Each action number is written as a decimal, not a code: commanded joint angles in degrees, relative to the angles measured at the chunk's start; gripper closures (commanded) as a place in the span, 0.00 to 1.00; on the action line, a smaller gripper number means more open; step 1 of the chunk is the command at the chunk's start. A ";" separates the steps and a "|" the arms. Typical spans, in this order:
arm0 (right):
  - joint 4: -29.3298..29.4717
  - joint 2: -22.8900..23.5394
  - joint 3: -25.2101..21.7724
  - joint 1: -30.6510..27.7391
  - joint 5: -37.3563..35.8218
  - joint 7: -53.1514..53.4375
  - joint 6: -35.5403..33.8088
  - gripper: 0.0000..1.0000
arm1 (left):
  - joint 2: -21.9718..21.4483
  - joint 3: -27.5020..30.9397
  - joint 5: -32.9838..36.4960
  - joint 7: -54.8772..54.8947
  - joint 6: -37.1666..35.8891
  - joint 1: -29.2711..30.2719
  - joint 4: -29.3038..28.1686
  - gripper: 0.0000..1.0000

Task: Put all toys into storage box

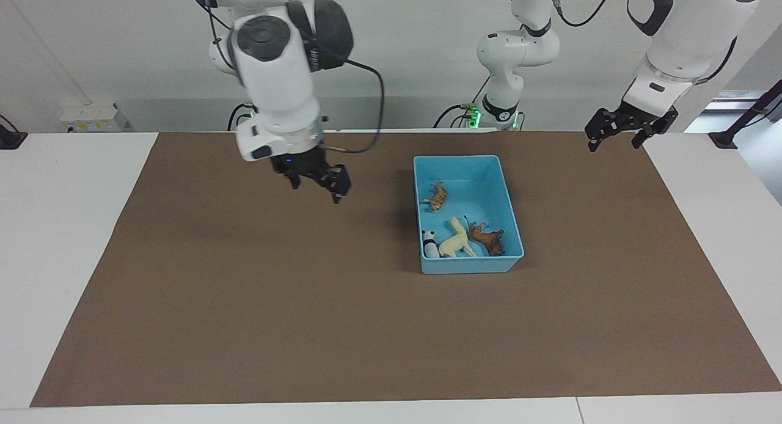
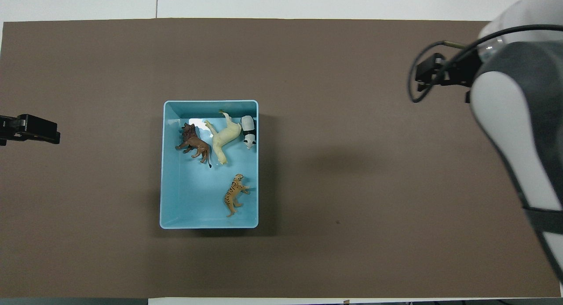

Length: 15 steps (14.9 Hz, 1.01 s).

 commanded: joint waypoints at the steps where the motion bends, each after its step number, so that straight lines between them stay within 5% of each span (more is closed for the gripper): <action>1: -4.31 -3.44 1.01 -6.07 -1.88 -17.24 -1.03 0.00 | 0.75 0.31 -1.01 0.86 -0.45 -0.12 1.43 0.00; 10: -18.28 -21.46 5.30 -14.86 -8.03 -17.17 -4.91 0.00 | 0.49 0.31 -3.56 1.13 0.43 -0.12 0.82 0.00; 12: -17.42 -21.47 12.14 -20.91 -8.57 -17.18 -4.91 0.00 | 0.49 0.31 -3.65 1.13 0.60 -0.12 0.82 0.00; 15: -12.77 -19.19 13.58 -22.53 -8.04 -17.09 -6.91 0.00 | 0.49 0.31 -3.56 1.12 0.61 -0.21 0.82 0.00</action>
